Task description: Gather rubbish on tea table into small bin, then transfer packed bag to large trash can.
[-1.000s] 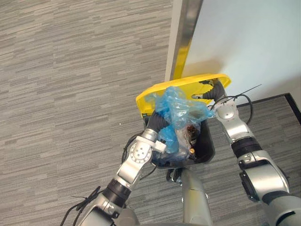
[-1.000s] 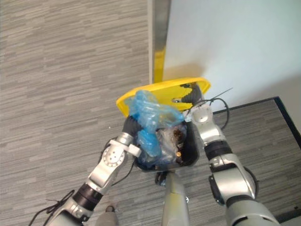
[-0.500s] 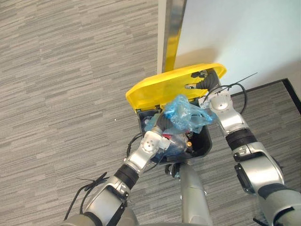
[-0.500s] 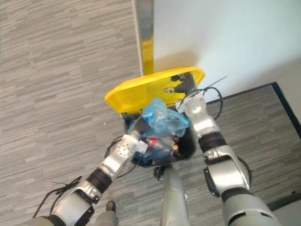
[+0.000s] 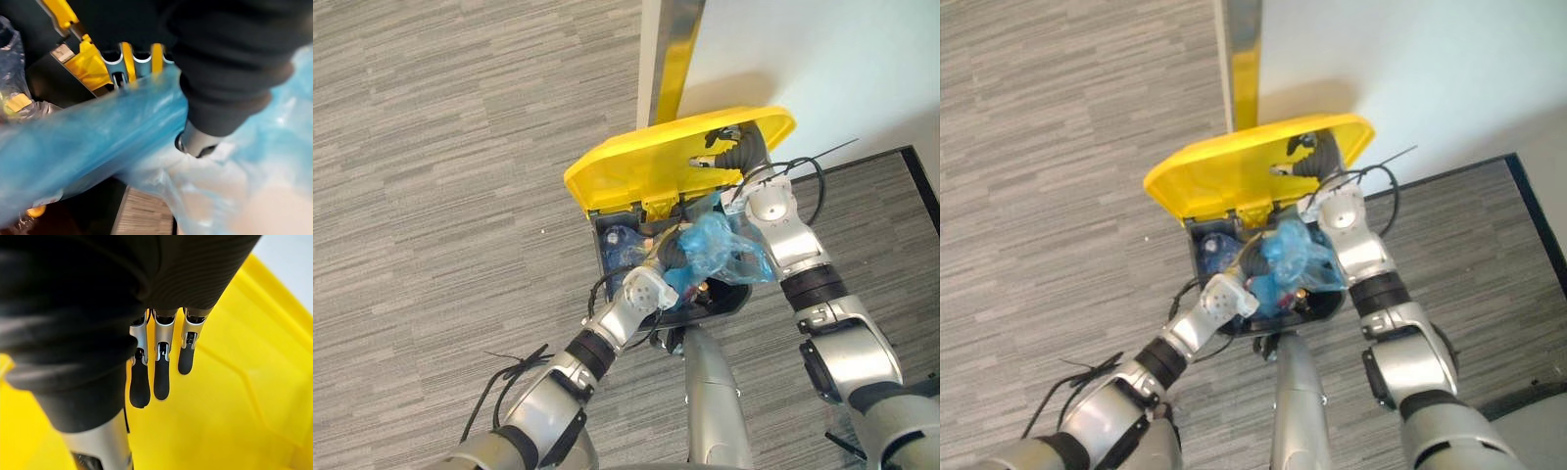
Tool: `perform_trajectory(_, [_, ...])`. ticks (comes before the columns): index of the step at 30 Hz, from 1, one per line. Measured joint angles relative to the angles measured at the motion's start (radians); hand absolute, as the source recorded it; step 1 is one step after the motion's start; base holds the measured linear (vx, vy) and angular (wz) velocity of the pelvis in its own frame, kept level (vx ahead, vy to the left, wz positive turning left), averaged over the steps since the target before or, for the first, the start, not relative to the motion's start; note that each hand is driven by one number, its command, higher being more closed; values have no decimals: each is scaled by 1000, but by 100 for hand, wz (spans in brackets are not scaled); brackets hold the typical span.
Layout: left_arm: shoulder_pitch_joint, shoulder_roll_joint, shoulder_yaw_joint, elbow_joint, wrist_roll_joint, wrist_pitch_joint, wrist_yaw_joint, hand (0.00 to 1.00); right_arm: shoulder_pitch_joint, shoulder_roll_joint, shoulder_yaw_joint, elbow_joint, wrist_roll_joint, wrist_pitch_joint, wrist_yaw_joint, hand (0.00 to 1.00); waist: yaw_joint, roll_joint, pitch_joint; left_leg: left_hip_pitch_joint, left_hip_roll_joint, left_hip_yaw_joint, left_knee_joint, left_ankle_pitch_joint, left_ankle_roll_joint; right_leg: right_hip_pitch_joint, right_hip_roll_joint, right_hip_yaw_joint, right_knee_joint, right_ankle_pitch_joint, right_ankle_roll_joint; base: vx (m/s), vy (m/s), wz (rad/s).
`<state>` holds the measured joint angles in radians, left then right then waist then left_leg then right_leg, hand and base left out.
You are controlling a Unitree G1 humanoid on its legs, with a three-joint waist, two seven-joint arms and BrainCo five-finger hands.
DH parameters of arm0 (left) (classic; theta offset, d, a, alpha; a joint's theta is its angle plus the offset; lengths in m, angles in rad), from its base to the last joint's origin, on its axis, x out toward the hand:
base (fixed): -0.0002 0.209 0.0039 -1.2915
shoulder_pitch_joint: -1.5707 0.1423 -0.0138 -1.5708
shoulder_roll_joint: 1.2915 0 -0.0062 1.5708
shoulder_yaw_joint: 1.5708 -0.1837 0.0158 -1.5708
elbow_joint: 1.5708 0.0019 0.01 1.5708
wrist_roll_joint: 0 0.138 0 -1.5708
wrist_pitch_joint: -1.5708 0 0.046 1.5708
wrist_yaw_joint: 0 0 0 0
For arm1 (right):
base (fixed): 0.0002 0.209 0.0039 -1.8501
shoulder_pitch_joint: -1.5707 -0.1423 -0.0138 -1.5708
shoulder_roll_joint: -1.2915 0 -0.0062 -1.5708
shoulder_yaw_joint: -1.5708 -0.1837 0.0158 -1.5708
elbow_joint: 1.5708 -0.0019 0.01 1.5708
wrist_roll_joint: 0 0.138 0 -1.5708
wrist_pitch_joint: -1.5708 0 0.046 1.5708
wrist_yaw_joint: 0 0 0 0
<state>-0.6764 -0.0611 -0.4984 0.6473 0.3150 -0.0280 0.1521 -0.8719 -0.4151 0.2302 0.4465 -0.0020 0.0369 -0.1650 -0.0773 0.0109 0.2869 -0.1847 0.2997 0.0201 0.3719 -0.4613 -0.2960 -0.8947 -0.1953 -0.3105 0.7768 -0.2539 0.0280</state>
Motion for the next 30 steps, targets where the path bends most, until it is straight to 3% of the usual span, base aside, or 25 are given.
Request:
perform_trajectory(13, [-4, 22, 13, 14, 37, 2, 1, 0, 58, 6, -1, 8, -79, -11, 37, 0, -8, 0, 0, 47, -12, -29, -46, 3, 7, 37, -21, 0, 25, -17, 26, 4, -4, 5])
perform_trajectory(18, [56, 54, 68, -1, 33, -3, 1, 0, 58, 6, 6, 70, -138, -25, 47, 0, -13, -2, -1, 80, -14, -71, -97, 11, -1, 60, -22, -24, 14, -30, 29, -9, -26, 9])
perform_trajectory(25, [166, 87, 127, -125, -82, -17, 1, 0, 116, 0, -1, 100, -205, -27, 49, 0, -22, -5, -3, 85, -13, -96, -99, 29, 9, 109, -35, -52, 2, -31, 27, -26, 3, 11])
perform_trajectory(30, [368, 104, 180, -298, -197, -55, -6, 0, 258, -2, -57, 96, -263, -27, 59, 0, 2, -5, -11, 137, -19, -116, -160, 75, 12, 180, -63, -82, -22, -29, 25, -25, 13, 23])
